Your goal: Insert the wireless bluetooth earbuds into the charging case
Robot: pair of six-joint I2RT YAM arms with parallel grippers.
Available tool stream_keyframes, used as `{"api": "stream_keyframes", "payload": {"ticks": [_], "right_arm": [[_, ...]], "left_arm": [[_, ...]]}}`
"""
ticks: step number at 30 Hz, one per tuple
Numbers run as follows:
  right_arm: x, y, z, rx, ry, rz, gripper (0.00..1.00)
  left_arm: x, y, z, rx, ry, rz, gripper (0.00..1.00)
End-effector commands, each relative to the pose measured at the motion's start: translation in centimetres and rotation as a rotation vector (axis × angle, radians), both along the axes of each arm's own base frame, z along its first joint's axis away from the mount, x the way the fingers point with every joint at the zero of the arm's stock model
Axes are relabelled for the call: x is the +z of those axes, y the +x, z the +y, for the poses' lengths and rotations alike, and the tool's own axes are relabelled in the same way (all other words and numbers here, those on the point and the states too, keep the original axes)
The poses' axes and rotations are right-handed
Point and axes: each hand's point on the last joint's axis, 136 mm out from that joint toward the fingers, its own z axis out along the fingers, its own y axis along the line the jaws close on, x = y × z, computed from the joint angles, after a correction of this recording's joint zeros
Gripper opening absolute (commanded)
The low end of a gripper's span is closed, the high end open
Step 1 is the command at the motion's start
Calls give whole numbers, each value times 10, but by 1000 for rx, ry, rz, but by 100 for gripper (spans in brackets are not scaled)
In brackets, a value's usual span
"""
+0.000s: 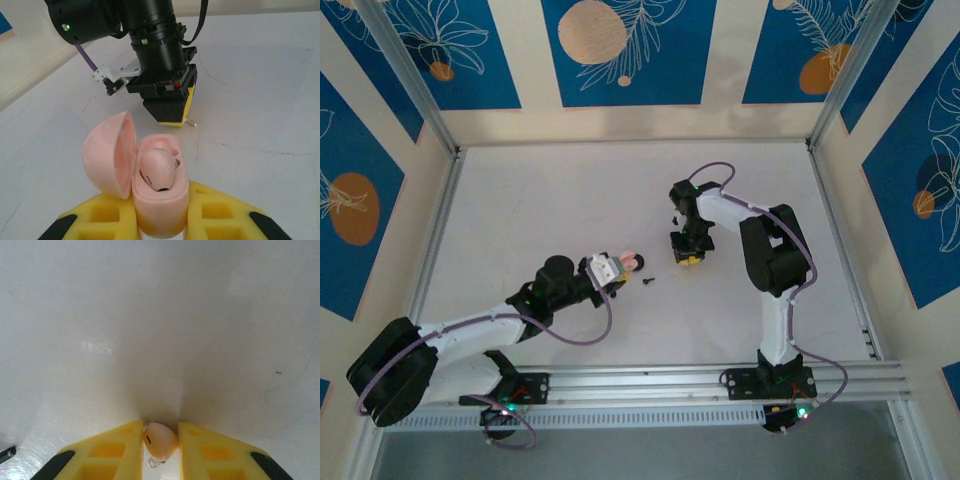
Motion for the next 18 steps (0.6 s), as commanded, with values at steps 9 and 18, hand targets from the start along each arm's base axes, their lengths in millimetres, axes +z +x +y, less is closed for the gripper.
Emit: {"api": "stream_keyframes", "payload": {"ticks": [9,18], "right_arm": [[51,4,11,-1,147,-244,19],[110,-4,36,63,395,-488,18]], "left_arm": [[-8,8,-9,11,7,27,19],[-17,18,-26,5,-25,74,18]]}}
